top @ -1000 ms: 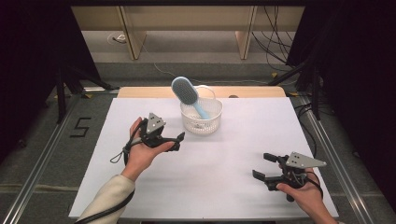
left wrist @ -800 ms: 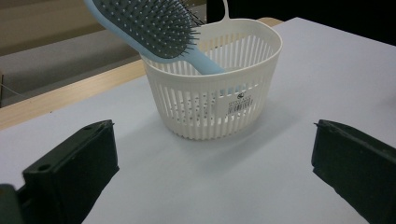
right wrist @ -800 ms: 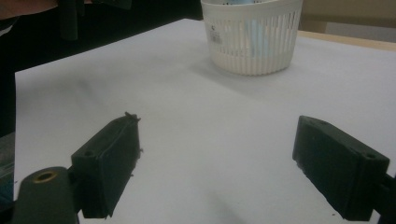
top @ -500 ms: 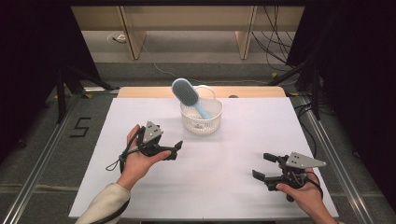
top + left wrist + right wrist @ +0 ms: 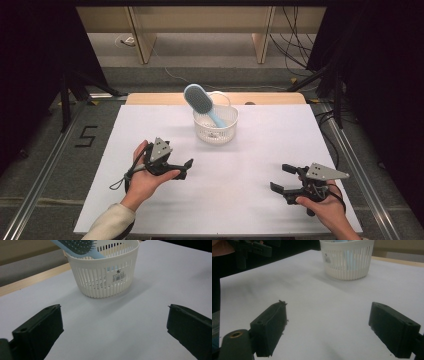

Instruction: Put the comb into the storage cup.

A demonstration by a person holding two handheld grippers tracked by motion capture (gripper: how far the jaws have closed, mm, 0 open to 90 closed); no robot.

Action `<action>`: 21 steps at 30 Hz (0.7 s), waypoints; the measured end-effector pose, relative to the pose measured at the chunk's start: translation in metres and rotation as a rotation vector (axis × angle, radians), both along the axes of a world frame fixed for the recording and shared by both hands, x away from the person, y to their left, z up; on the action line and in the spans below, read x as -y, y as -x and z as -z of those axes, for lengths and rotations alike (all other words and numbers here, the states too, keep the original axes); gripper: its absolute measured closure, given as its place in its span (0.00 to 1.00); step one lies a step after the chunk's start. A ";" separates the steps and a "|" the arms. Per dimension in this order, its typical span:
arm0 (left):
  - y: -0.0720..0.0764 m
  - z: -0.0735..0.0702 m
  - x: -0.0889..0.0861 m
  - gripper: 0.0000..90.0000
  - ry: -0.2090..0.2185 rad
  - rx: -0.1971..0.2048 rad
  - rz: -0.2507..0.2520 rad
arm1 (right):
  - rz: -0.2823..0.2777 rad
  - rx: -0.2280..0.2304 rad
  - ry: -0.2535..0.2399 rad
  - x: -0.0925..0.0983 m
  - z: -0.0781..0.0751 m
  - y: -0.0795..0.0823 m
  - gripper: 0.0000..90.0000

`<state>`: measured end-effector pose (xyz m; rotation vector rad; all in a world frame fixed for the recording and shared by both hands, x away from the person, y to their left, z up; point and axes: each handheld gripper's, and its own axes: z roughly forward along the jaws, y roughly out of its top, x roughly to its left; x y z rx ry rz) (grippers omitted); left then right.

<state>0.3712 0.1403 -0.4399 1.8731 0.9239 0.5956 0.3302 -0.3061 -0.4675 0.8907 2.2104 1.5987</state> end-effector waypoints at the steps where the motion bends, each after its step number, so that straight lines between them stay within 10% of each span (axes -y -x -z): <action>1: 0.001 0.001 -0.001 0.00 0.001 -0.001 0.000 | -0.001 0.000 0.001 0.000 0.000 0.000 0.18; 21: 0.024 0.017 -0.021 0.00 -0.021 -0.003 0.000 | -0.001 0.000 0.006 0.000 0.000 0.000 0.18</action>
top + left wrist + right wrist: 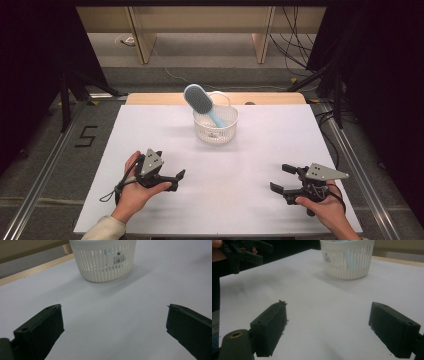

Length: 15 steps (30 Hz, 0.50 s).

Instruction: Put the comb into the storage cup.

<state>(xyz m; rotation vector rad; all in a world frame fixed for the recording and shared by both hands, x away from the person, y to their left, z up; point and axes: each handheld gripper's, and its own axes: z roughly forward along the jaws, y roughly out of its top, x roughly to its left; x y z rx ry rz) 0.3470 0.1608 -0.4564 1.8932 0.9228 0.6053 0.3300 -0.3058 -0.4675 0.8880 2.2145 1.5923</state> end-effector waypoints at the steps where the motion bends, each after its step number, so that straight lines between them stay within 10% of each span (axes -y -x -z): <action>1: 0.001 0.001 -0.001 0.00 0.001 -0.002 -0.002 | 0.000 0.000 0.000 0.000 0.000 0.000 0.18; 15: 0.009 0.008 0.011 0.02 -0.030 -0.009 0.025 | 0.000 0.002 0.012 0.000 0.001 0.000 0.18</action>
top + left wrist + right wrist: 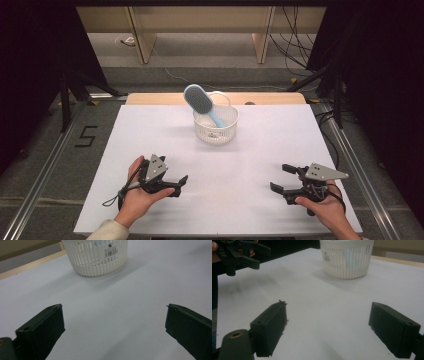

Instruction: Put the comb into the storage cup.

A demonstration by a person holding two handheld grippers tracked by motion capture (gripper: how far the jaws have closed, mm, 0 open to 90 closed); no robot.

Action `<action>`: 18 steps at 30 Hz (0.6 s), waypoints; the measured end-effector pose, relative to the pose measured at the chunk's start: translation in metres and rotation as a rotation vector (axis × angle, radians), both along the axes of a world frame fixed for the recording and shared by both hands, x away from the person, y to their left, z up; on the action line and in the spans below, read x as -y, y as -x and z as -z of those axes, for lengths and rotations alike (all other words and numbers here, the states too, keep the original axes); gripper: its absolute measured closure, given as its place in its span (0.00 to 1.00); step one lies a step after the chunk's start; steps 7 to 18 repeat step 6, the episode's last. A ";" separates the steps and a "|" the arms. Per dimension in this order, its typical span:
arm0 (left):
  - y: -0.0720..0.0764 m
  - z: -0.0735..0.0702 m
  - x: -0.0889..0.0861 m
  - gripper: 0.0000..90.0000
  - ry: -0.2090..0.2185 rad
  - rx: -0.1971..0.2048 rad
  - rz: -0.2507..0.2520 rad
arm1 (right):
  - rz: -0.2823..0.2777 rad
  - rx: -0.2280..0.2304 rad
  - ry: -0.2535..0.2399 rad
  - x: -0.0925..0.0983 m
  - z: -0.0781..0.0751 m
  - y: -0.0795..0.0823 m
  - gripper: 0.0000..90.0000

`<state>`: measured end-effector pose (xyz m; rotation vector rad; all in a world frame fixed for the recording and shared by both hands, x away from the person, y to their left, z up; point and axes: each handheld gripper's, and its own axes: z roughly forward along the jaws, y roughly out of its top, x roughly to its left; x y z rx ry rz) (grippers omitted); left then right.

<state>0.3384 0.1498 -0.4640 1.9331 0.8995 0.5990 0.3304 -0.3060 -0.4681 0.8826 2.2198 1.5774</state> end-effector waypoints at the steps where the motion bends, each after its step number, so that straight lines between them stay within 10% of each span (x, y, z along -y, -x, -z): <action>1: 0.000 0.000 0.000 0.02 0.001 -0.003 -0.002 | 0.000 0.001 0.001 0.000 0.000 0.000 0.18; 18: 0.000 0.002 0.002 0.02 -0.010 -0.004 -0.009 | 0.002 0.002 0.003 0.000 0.000 0.000 0.18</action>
